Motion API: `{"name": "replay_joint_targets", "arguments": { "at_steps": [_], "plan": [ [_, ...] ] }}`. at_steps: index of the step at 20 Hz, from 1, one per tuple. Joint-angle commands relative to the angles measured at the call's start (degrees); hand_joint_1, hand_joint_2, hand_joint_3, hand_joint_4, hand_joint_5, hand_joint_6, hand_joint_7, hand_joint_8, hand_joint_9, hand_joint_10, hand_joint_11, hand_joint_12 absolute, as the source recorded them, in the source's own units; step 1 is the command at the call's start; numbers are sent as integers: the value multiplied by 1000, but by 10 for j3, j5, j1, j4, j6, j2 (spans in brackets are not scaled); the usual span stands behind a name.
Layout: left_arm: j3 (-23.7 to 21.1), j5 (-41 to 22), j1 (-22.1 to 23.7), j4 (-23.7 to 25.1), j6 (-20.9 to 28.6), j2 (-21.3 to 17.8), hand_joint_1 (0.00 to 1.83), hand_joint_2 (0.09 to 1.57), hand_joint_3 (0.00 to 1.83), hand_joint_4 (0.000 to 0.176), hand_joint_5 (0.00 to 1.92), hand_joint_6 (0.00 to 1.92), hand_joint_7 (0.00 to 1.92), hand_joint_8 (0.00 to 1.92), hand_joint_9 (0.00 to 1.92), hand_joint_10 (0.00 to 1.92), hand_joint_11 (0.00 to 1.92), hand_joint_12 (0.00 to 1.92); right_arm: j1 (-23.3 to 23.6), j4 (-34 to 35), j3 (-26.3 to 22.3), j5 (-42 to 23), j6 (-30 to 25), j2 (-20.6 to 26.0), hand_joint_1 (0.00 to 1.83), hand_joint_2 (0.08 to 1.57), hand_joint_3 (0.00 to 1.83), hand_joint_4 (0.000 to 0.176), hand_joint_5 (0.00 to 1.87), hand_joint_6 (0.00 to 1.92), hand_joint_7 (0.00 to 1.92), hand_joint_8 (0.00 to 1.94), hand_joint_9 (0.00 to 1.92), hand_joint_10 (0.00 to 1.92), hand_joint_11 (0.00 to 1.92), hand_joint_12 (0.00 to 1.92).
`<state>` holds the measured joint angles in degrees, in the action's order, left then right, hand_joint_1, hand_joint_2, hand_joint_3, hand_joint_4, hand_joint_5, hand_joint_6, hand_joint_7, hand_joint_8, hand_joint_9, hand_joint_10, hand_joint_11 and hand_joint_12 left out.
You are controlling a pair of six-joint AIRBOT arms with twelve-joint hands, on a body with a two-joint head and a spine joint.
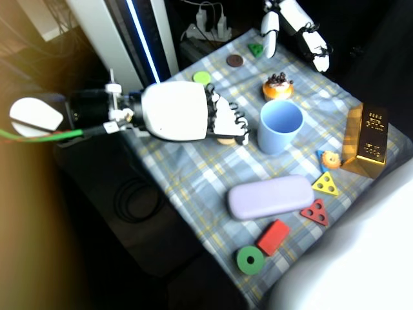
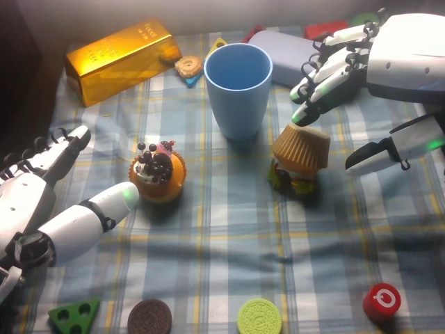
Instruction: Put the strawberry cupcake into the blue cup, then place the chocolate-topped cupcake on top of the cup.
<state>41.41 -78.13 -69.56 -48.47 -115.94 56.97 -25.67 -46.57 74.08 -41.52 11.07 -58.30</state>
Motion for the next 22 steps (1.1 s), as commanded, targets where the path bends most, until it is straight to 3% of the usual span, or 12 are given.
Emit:
{"name": "replay_joint_targets", "arguments": {
  "at_steps": [1,2,3,5,6,7,8,9,14,19,21,22],
  "plan": [
    [2,-61,2,27,1,-2,91,1042,1,129,90,0,123,1,164,0,0,393,3,29,2,-50,-3,4,836,944,0,13,751,0,727,3,658,3,241,920],
    [2,-61,2,27,1,-2,116,1046,1,111,113,4,142,4,188,6,0,464,3,29,2,-50,-3,4,844,933,0,0,631,0,677,0,764,28,342,1091],
    [2,-61,2,27,1,-2,121,1031,0,129,114,2,150,3,204,7,0,522,3,29,2,-52,-3,4,918,960,2,17,738,11,600,0,614,5,227,1029],
    [2,-61,2,27,1,-2,113,1036,1,131,100,1,126,2,176,3,0,433,3,29,1,-55,-3,4,947,977,0,52,855,3,792,6,697,10,298,927],
    [2,-61,2,27,1,-2,147,1033,0,118,115,4,129,2,171,1,0,387,3,28,1,-56,-3,4,863,1017,1,60,871,2,874,7,873,36,511,959],
    [2,-61,2,27,1,-2,135,1025,0,123,121,3,137,2,182,3,0,421,3,28,1,-56,-3,4,855,998,0,61,876,1,868,1,872,14,481,1005],
    [2,-61,2,27,1,-2,106,1041,5,108,102,0,127,0,176,0,0,429,3,27,1,-56,-3,4,852,991,0,13,872,0,888,2,856,3,423,1063],
    [2,-60,2,27,1,-2,114,1039,2,108,112,3,136,2,181,2,0,459,3,26,2,-56,-3,4,831,987,0,0,840,0,741,0,645,0,194,1093],
    [2,-60,2,27,1,-2,134,1040,1,110,127,0,136,0,165,2,0,381,4,26,6,-56,-3,3,859,963,0,0,824,2,780,2,829,31,435,1172],
    [2,-60,1,26,1,-1,125,1042,0,118,113,1,133,1,190,1,0,523,8,26,5,-62,-3,-1,914,967,0,0,733,0,749,2,714,0,287,1191],
    [2,-60,1,26,1,-1,129,1044,0,106,139,4,148,2,192,2,0,491,8,26,2,-68,-4,-1,905,955,0,53,720,0,709,0,663,0,226,1099],
    [2,-60,1,26,1,-1,118,1041,0,112,136,1,151,1,197,3,0,505,8,26,0,-70,-5,-1,908,956,0,52,694,0,697,0,652,0,224,1093]
  ]
}}
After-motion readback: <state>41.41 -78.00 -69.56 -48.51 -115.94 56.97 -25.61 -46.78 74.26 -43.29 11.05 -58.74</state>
